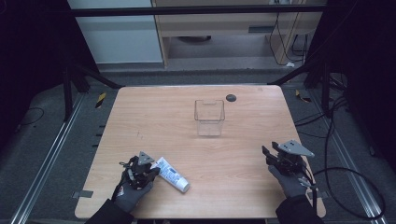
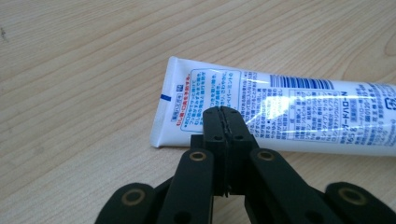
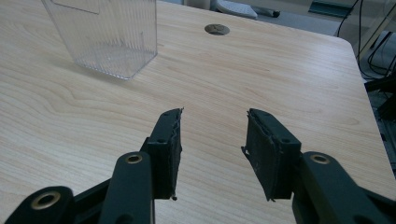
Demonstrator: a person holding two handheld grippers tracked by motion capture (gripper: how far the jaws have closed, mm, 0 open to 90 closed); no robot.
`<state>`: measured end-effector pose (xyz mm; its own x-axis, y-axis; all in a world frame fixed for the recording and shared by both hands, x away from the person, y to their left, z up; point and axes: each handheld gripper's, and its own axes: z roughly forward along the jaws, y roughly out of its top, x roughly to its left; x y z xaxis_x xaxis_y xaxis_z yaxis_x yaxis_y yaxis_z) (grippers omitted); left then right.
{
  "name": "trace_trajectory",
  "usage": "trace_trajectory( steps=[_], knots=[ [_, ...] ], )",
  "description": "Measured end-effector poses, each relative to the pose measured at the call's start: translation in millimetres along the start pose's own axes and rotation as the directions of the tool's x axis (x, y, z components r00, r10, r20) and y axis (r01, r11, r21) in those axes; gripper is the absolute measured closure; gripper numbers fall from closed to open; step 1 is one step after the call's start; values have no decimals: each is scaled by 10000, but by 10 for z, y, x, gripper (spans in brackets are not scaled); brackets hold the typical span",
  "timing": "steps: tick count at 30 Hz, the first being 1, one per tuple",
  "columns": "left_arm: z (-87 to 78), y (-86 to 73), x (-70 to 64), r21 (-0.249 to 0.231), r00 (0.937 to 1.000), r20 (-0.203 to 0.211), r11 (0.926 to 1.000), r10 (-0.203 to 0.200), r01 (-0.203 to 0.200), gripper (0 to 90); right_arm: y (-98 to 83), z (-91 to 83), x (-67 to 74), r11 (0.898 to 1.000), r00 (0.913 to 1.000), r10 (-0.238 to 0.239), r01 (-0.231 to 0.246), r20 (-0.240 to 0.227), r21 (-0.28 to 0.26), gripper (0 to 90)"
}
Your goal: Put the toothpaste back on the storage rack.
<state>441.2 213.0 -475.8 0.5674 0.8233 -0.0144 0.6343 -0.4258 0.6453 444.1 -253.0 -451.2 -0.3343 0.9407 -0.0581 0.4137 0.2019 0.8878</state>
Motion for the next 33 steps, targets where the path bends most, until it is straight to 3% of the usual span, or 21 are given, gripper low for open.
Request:
trace_trajectory(
  steps=[21, 33],
  knots=[
    [177, 161, 67, -268, 9995, 66, 9992, -310, 311, 892, -3, 31, 0, 10000, 10000, -44, 44, 22, 84, 547],
    [271, 278, 12, -288, 9996, 187, 9993, -233, 238, 891, -3, 33, -2, 9999, 10000, -29, 28, 65, 106, 544]
  ],
)
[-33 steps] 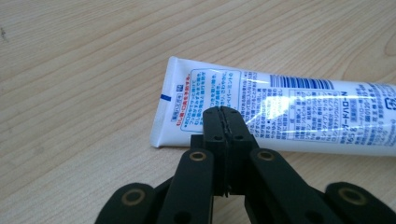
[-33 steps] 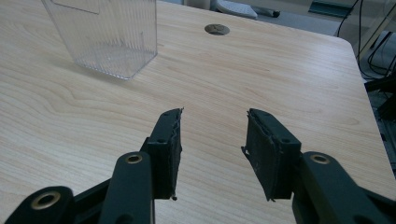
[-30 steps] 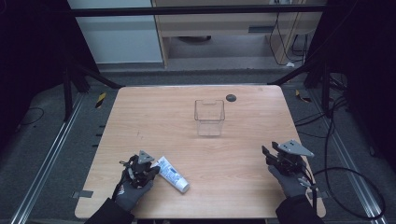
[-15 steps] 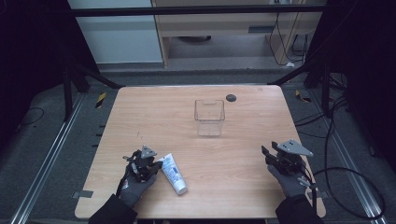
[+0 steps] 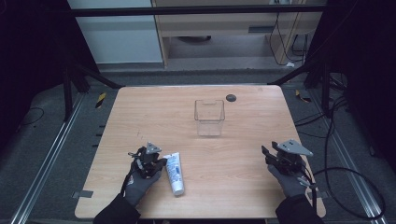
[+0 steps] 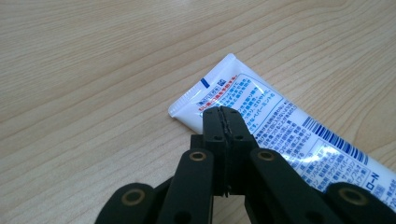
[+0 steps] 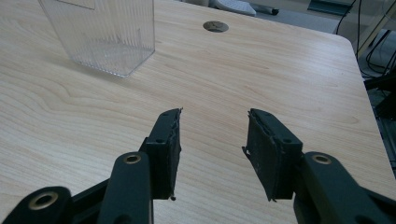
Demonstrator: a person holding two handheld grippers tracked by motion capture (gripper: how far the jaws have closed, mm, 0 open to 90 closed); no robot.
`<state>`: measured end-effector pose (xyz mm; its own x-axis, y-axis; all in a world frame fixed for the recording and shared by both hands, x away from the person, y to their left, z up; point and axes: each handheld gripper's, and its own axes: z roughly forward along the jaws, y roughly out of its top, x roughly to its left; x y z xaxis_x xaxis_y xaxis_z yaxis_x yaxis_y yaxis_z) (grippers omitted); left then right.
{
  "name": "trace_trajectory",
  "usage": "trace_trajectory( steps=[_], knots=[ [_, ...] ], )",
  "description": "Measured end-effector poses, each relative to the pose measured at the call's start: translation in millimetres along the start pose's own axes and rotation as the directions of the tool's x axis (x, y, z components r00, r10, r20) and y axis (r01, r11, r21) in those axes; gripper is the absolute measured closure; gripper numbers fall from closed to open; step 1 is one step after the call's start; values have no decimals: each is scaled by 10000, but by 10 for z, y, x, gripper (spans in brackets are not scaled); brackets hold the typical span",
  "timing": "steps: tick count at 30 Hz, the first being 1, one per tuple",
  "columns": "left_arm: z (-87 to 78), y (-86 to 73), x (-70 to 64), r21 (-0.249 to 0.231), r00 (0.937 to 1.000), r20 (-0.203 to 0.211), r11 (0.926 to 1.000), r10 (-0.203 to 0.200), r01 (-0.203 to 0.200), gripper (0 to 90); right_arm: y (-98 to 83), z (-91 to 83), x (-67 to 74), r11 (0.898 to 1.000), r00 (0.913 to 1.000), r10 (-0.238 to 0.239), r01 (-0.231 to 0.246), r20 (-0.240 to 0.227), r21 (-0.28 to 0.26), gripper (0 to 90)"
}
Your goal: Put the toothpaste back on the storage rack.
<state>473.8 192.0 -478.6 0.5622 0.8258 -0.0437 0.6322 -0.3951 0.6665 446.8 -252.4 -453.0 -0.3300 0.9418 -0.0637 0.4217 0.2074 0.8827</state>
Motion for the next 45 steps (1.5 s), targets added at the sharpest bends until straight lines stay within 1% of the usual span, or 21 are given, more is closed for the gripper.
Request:
trace_trajectory(
  steps=[5, 20, 25, 30, 37, 40, 41, 42, 44, 45],
  knots=[
    [33, 39, -29, 51, 10000, 56, 10000, 76, -76, 891, -1, 4, 3, 10000, 10000, -20, 20, -29, 7, 544],
    [108, 121, -145, -48, 9993, 189, 9994, 338, -337, 890, -2, 7, 6, 10000, 10000, 4, -4, -56, 28, 543],
    [117, 141, -191, -48, 9985, 318, 9990, 455, -454, 889, -4, 12, 7, 10000, 10000, -11, 12, -68, 59, 542],
    [122, 164, -247, -88, 9961, 591, 9979, 649, -645, 884, -4, 14, 8, 10000, 10000, -33, 34, -74, 64, 541],
    [121, 186, -327, -93, 9922, 809, 9955, 945, -941, 876, -5, 16, 6, 10000, 10000, -33, 34, -87, 71, 538],
    [108, 195, -340, -109, 9908, 886, 9948, 1021, -1016, 863, -6, 16, 9, 10000, 9999, -44, 45, -92, 79, 537],
    [103, 198, -344, -116, 9909, 912, 9951, 992, -986, 852, -5, 16, 9, 10000, 9999, -53, 54, -88, 74, 537],
    [95, 203, -342, -107, 9903, 884, 9942, 1071, -1066, 840, -5, 16, 8, 10000, 10000, -45, 45, -89, 75, 538],
    [65, 215, -346, -172, 9899, 637, 9919, 1265, -1257, 806, -5, 14, 6, 10000, 10000, -18, 19, -89, 77, 537],
    [41, 227, -347, -200, 9902, 533, 9916, 1289, -1280, 776, -6, 12, 4, 10000, 10000, -2, 3, -79, 66, 537]
  ],
)
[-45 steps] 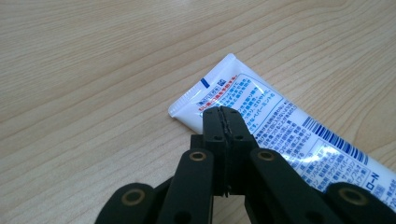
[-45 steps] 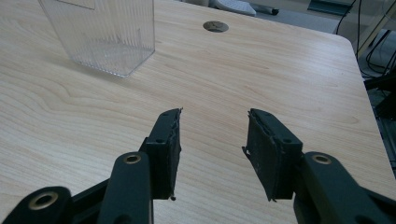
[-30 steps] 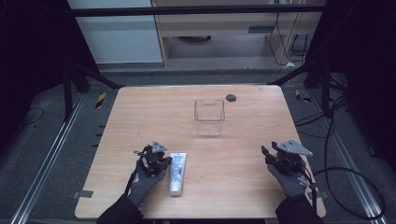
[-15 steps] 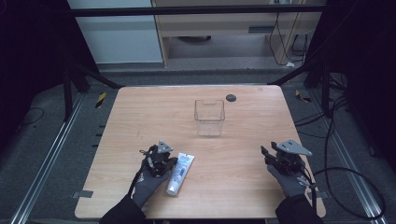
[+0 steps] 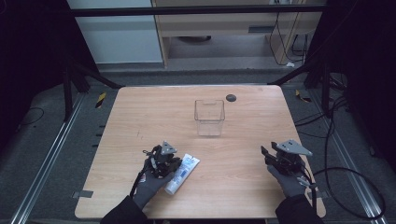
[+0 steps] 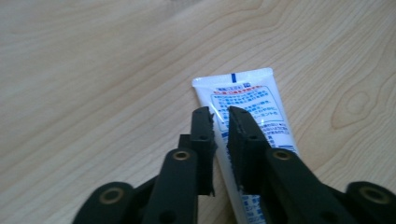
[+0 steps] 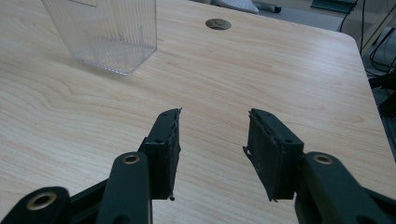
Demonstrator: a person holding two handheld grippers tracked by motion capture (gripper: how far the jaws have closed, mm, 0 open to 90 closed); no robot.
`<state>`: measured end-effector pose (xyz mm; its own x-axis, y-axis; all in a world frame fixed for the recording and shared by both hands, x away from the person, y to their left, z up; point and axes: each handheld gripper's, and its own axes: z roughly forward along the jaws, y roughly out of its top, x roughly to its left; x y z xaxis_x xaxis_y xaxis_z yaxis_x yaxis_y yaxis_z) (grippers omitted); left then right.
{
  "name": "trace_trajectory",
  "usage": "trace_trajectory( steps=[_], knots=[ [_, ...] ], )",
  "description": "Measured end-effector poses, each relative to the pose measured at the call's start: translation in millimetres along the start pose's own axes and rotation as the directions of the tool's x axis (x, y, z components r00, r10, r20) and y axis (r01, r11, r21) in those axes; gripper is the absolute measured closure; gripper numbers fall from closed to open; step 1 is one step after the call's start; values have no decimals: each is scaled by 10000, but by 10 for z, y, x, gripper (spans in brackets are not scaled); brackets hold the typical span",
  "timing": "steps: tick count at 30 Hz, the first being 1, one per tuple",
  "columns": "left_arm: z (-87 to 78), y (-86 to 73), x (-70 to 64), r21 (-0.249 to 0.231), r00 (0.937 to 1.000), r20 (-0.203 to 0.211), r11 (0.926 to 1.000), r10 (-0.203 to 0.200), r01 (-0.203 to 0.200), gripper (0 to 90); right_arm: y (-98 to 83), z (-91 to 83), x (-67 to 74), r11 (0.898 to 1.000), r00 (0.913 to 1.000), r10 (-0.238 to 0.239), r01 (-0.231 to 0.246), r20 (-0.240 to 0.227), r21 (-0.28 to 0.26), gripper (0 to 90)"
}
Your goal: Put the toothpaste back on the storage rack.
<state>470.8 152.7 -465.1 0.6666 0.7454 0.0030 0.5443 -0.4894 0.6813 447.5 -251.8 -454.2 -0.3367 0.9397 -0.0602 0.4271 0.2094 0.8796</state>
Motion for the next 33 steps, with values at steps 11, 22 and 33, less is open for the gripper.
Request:
trace_trajectory(
  steps=[11, 22, 33],
  knots=[
    [-280, 218, -22, -430, 9988, -362, 9985, 326, -341, 498, -20, -3, -36, 9999, 9999, 102, -102, -4, 1, 529],
    [-377, 404, -103, -178, 9994, -138, 9993, 315, -318, 293, -23, 18, -24, 9998, 9999, 107, -107, -34, 146, 515],
    [-184, 459, -173, 572, 9986, -188, 9972, 494, -482, 272, -6, 22, -8, 9999, 10000, 73, -72, -57, 151, 501]
  ],
)
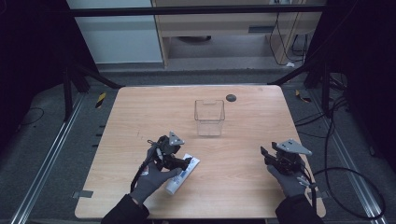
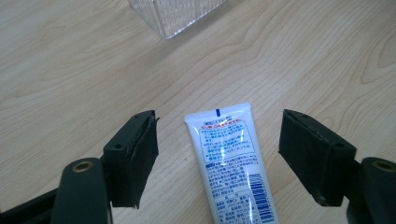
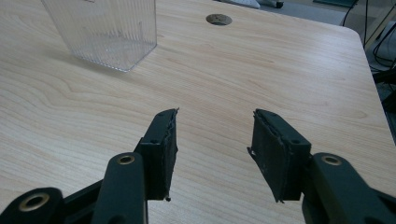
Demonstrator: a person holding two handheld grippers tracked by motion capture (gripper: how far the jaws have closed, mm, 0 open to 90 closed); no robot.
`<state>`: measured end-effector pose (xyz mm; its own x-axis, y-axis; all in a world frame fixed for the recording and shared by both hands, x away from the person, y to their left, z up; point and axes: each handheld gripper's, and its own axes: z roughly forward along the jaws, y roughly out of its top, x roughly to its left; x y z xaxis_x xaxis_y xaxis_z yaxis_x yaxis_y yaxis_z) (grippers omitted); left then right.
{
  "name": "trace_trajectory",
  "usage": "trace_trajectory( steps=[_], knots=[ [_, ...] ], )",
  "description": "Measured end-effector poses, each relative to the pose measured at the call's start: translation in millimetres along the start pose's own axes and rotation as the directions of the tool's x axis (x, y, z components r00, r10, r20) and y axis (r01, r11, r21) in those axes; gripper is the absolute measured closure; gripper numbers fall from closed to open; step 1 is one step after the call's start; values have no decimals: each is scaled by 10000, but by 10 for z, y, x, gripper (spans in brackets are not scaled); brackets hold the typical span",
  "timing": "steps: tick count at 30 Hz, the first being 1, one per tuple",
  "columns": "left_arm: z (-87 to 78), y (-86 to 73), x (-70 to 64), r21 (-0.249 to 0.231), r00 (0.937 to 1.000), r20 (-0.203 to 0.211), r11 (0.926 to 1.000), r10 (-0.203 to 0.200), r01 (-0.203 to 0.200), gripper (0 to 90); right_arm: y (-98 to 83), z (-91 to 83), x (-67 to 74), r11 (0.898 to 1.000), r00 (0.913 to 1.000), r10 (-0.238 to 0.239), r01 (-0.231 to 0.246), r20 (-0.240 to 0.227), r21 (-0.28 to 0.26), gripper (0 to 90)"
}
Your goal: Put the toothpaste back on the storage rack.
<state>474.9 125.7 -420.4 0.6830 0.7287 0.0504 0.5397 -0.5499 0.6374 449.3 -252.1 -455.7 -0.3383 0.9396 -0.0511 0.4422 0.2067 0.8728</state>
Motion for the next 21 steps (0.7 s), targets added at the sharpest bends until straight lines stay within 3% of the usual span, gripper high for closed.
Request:
trace_trajectory(
  steps=[12, 21],
  knots=[
    [135, 26, -31, 869, 9995, 265, 9961, -166, 142, 252, -6, 20, 1, 9998, 9999, -120, 120, -47, 165, 491],
    [264, 14, -22, 1546, 9988, 437, 9879, -222, 152, 251, -2, 22, 5, 9998, 9999, -84, 85, -58, 187, 489]
  ],
)
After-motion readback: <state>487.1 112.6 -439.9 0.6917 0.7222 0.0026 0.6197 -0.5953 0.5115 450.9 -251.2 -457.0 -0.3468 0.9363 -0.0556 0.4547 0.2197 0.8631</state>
